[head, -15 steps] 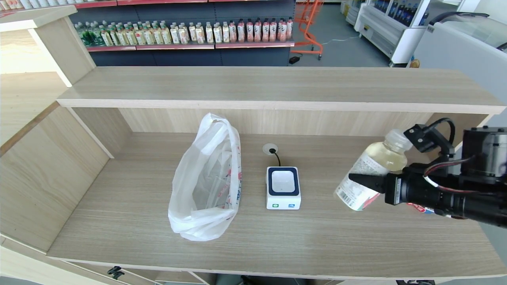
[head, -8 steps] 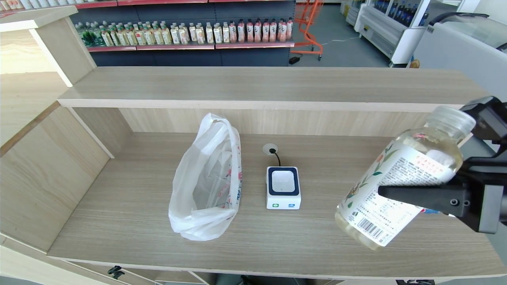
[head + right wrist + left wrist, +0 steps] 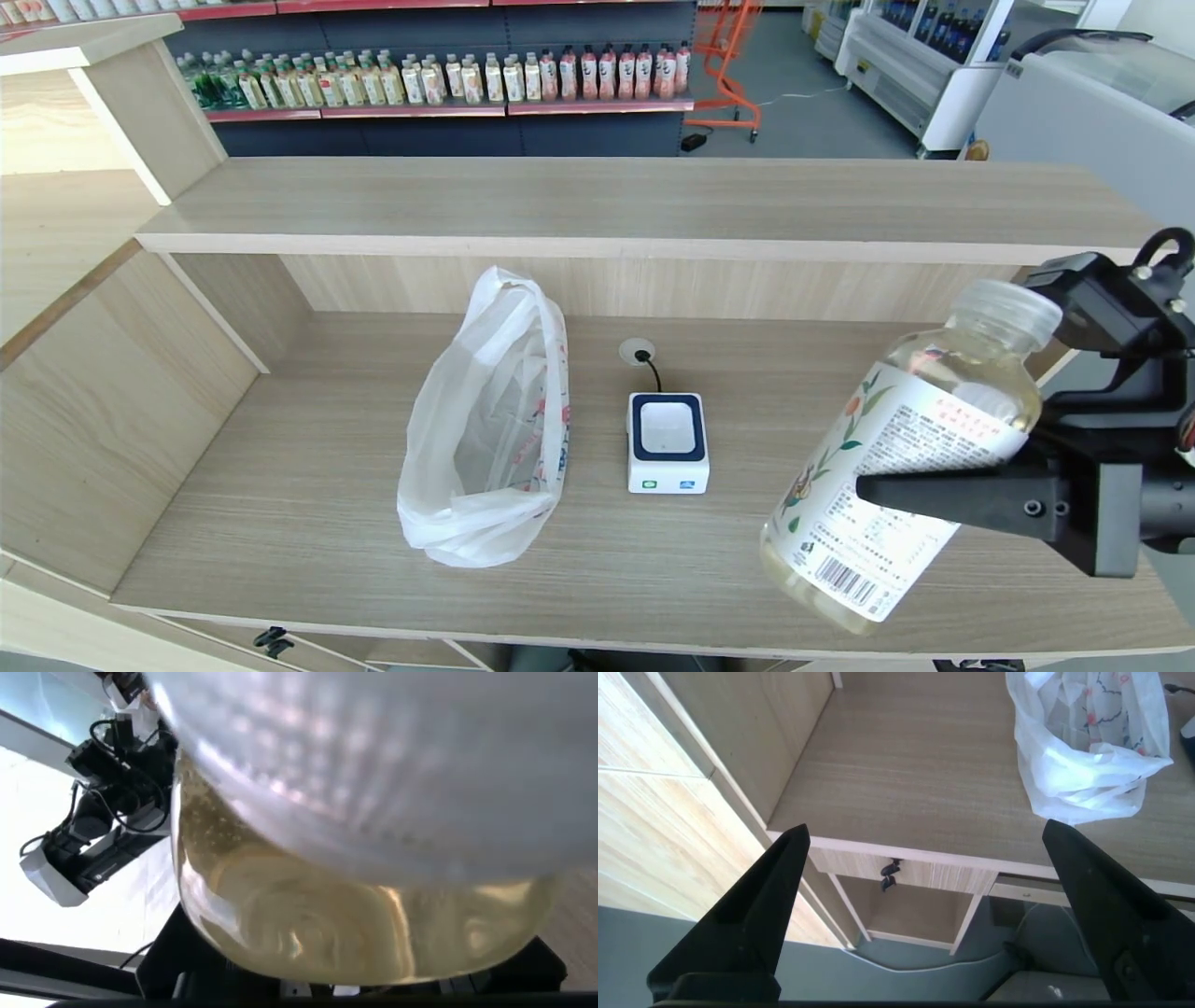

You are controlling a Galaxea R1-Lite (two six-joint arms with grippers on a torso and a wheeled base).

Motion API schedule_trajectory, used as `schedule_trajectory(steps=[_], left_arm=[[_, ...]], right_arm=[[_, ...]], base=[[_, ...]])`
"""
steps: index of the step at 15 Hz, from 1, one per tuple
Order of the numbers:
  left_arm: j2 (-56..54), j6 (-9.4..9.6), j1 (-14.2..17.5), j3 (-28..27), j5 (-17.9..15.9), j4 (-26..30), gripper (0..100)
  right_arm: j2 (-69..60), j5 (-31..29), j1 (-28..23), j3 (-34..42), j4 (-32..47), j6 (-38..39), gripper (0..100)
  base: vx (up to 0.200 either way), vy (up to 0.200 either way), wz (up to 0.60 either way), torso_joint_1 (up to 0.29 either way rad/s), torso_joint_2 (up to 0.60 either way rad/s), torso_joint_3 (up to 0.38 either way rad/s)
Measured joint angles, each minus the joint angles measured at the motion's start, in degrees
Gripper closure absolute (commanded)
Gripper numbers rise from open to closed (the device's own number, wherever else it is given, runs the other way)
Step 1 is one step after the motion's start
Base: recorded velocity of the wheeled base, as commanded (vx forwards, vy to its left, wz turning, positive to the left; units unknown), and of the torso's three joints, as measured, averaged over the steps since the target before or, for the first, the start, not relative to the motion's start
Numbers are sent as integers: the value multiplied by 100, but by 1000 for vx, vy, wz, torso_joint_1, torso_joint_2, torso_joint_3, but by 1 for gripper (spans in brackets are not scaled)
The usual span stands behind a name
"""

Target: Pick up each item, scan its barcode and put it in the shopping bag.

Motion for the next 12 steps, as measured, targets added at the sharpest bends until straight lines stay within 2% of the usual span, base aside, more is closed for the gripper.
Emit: schedule_trajectory(steps=[6, 12], left_arm=[[0, 0, 0, 0, 0, 1, 0], [0, 0, 0, 0, -2, 0, 0]], right_arm=[[291, 10, 367, -352, -7, 20, 100], [532, 2, 485, -418, -18, 7, 100]], base=[[0, 0, 0, 0, 0, 0], [0, 0, 0, 0, 0, 0]])
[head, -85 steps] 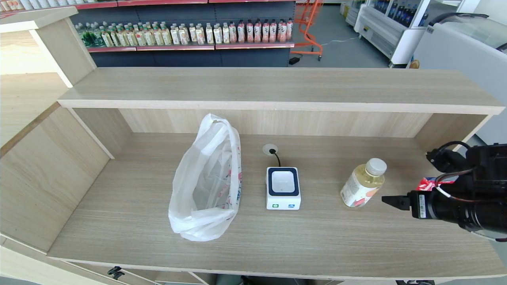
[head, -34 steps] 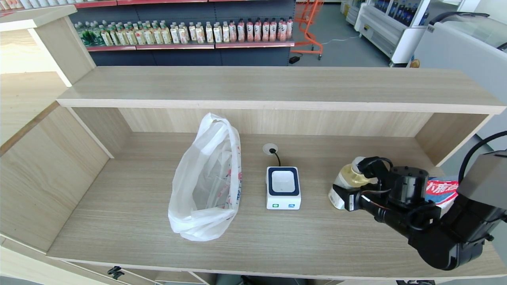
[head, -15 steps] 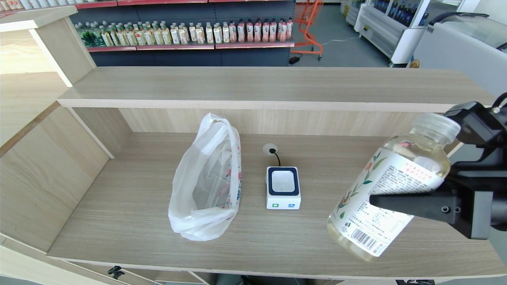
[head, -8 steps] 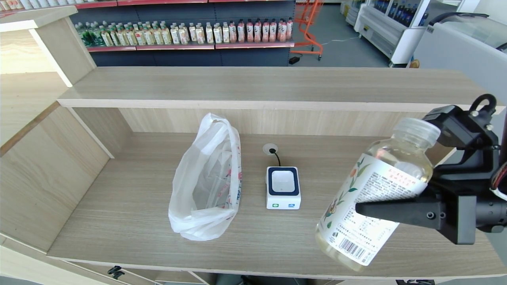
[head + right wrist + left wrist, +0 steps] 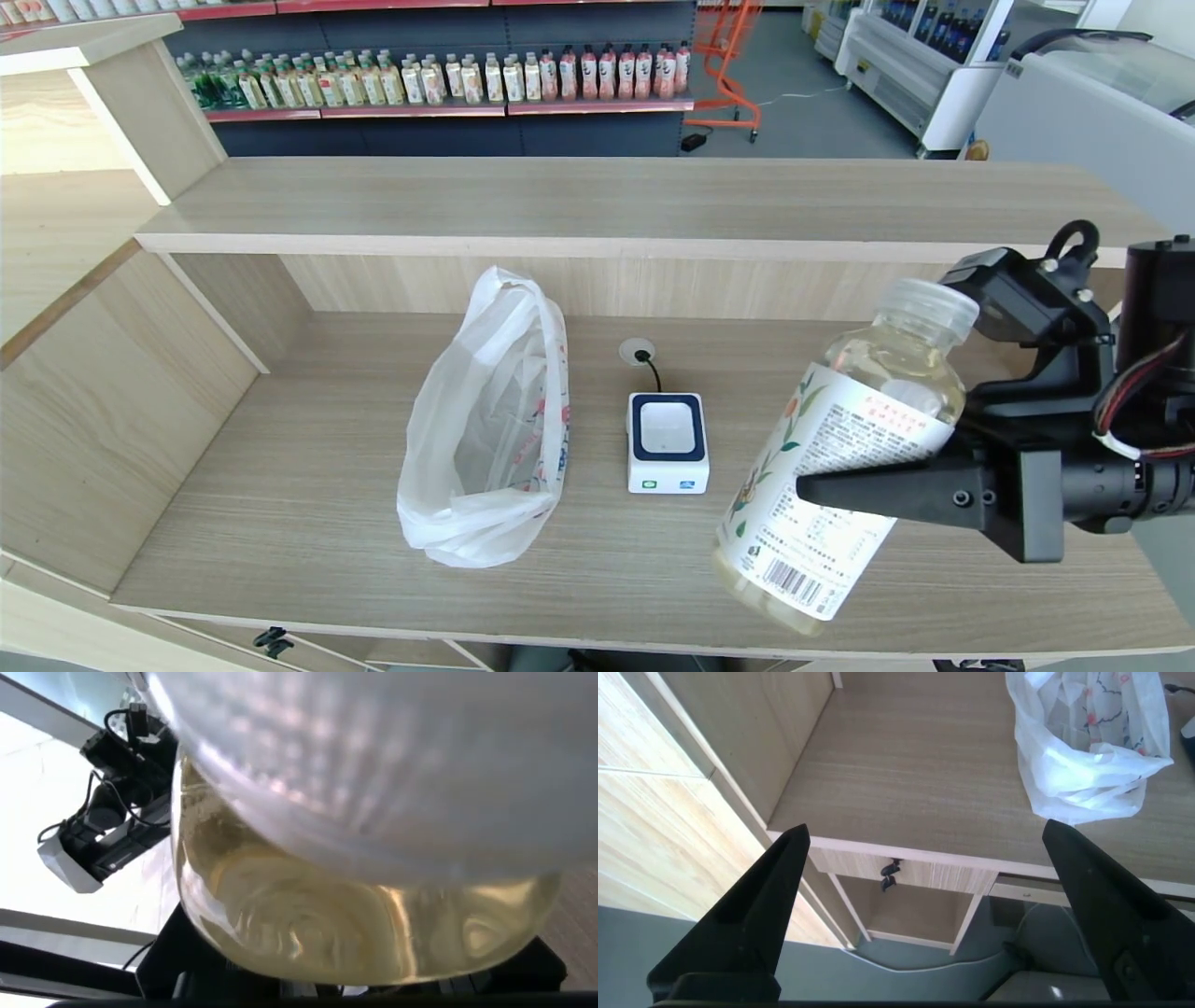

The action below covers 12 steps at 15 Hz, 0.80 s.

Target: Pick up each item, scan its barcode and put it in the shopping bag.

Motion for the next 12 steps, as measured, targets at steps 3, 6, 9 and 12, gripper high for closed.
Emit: schedule_trajectory(steps=[3, 6, 9, 12], left_arm=[[0, -2, 0, 0, 2, 0, 0], [0, 0, 0, 0, 2, 0, 0], [0, 0, 0, 0, 2, 1, 0], [-2, 0, 0, 0, 0, 0, 0]], right_arm=[[48, -63, 0, 2, -9, -87, 100], [282, -633, -174, 33, -148, -1919, 100], [934, -1156, -789, -91, -635, -3960, 100], [1643, -1347, -968, -257, -1643, -4334, 100]], base=[[0, 0, 0, 0, 0, 0], [0, 0, 0, 0, 0, 0], [0, 0, 0, 0, 0, 0], [0, 0, 0, 0, 0, 0]])
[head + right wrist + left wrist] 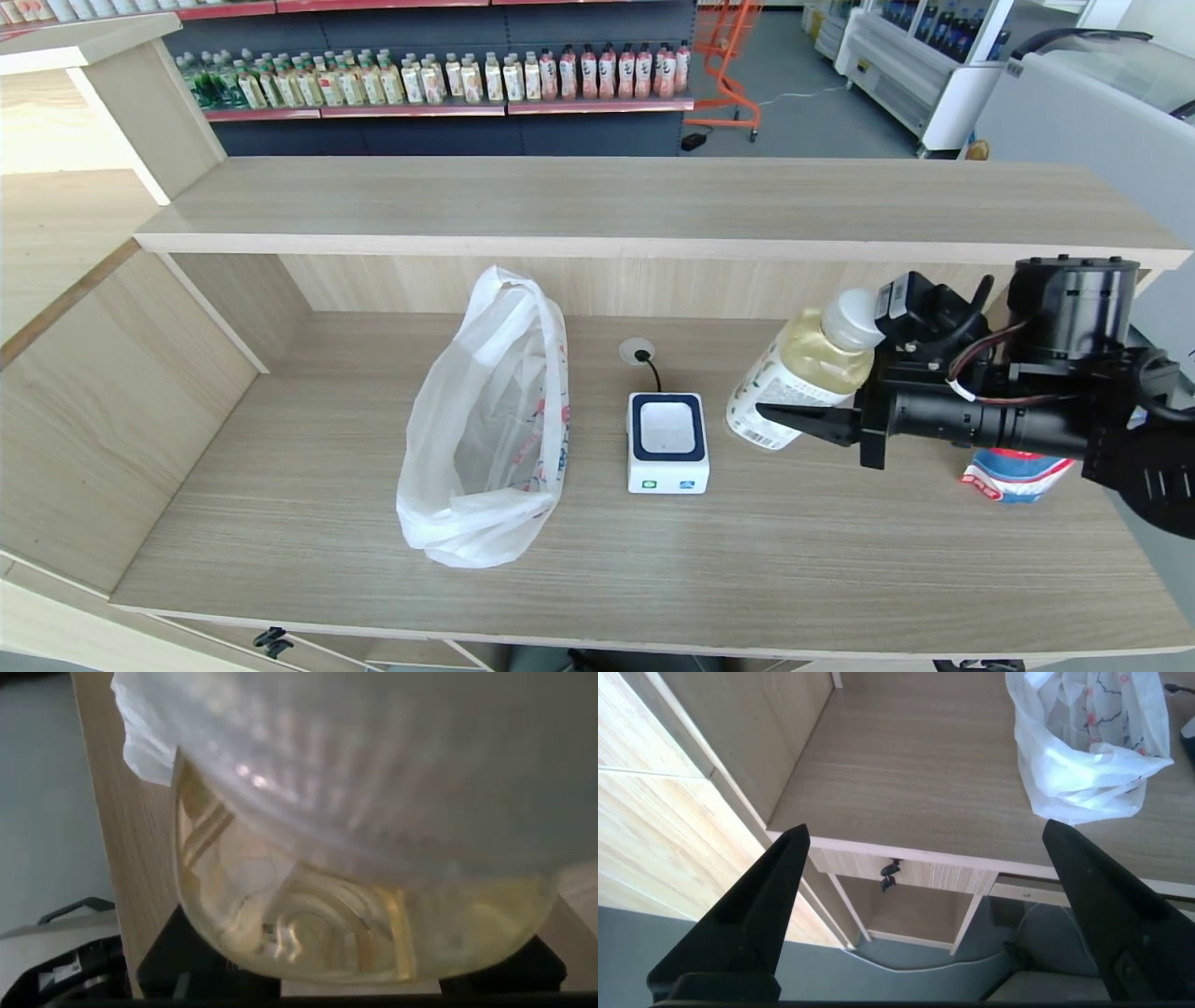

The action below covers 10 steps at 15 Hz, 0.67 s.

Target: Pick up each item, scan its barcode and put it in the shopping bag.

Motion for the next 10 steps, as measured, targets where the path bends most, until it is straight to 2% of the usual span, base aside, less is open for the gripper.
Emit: schedule_trajectory(steps=[4, 10], left_arm=[[0, 0, 0, 0, 2, 1, 0], [2, 0, 0, 0, 2, 0, 0]], right_arm=[[951, 438, 188, -297, -824, -591, 100], [2026, 1218, 77, -931, -980, -1779, 100]], base=[[0, 0, 0, 0, 0, 0], [0, 0, 0, 0, 0, 0]])
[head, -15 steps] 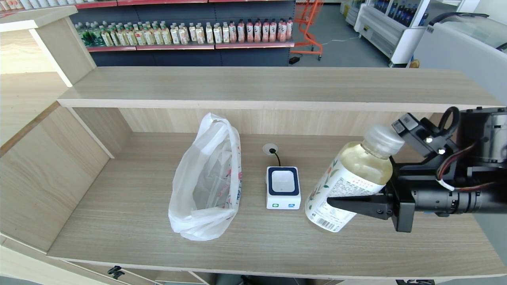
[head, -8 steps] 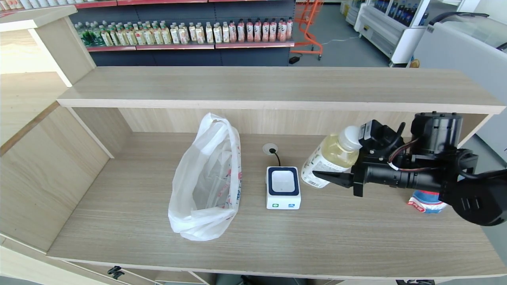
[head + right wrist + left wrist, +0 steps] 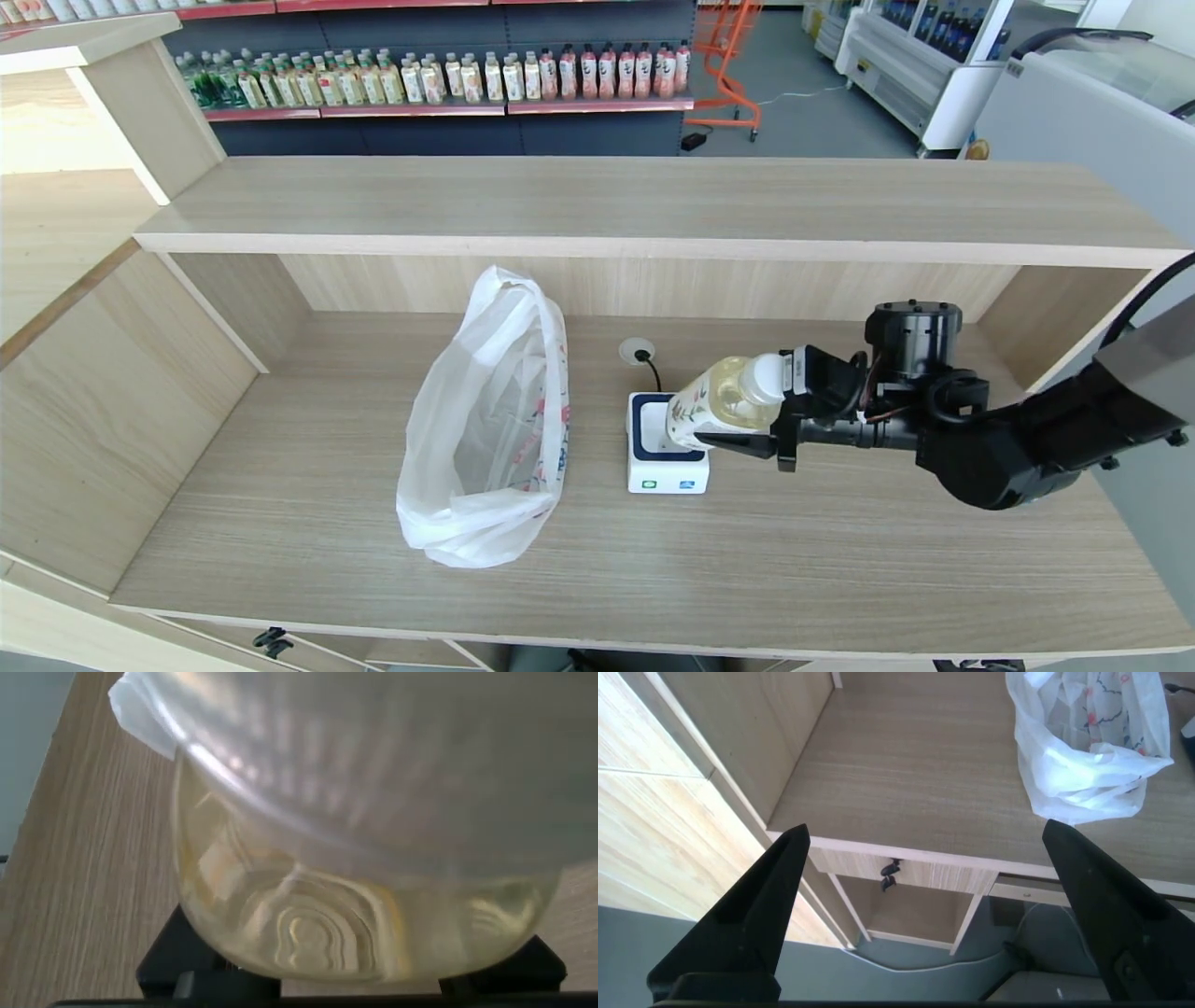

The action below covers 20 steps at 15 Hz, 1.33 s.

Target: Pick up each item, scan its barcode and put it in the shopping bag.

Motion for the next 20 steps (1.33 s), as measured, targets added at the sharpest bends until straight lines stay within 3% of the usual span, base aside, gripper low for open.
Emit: schedule_trajectory(steps=[13, 20], left_arm=[[0, 0, 0, 0, 0, 0, 0], [0, 0, 0, 0, 0, 0, 0]], right_arm=[[1165, 679, 0, -1442, -276, -538, 100], [1476, 920, -74, -1652, -328, -931, 100]], base=[[0, 0, 0, 0, 0, 0], [0, 0, 0, 0, 0, 0]])
